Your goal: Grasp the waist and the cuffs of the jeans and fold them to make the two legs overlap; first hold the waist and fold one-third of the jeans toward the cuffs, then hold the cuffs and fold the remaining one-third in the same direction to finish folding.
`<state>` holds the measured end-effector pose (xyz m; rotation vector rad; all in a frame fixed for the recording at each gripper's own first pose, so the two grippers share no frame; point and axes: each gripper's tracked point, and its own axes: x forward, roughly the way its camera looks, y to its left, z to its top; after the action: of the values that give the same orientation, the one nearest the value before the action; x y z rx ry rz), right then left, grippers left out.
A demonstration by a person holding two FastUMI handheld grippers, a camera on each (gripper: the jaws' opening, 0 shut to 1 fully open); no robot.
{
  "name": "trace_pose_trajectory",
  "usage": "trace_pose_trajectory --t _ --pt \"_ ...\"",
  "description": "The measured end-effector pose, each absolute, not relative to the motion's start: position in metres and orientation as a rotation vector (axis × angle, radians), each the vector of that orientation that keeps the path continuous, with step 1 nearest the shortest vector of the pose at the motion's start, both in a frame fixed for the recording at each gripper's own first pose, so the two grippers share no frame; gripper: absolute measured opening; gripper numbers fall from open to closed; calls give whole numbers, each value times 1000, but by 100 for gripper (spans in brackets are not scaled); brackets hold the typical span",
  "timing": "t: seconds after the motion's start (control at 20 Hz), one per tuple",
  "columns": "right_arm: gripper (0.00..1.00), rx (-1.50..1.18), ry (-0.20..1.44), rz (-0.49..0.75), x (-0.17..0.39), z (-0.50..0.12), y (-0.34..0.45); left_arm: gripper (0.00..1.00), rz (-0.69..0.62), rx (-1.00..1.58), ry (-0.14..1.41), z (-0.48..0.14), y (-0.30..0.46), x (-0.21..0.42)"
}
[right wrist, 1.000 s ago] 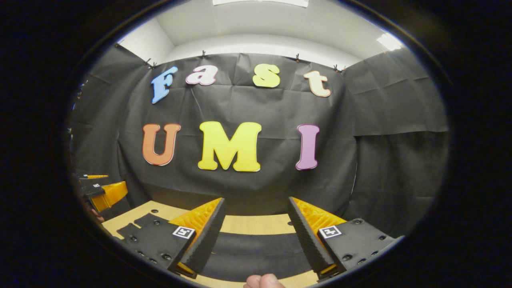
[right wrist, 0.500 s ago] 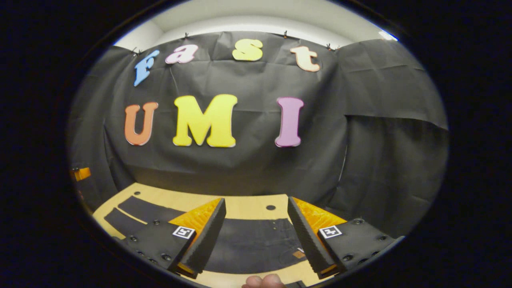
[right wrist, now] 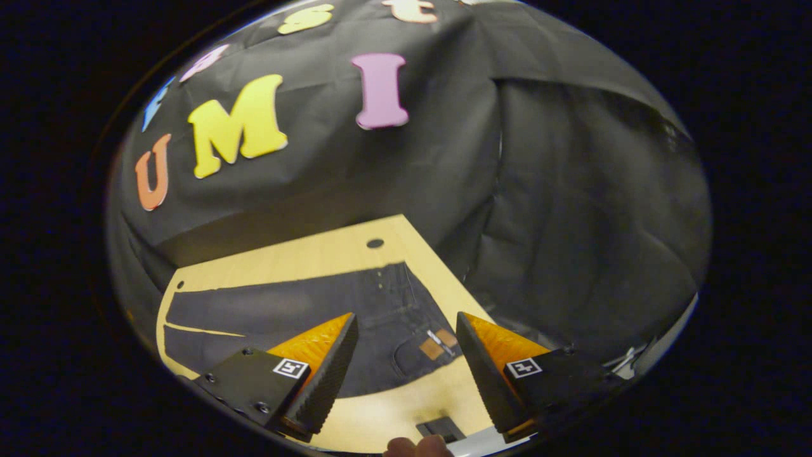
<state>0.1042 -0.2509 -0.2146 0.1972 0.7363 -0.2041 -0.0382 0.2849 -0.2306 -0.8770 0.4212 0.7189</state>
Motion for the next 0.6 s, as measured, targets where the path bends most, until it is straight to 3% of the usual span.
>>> trace_pose_trajectory --t 0.2,0.6 --pt "98 311 887 -281 95 -263 -267 99 831 -1139 499 -276 288 -50" --pt "98 433 1059 -368 111 -291 -277 100 945 -1273 606 -320 308 -54"
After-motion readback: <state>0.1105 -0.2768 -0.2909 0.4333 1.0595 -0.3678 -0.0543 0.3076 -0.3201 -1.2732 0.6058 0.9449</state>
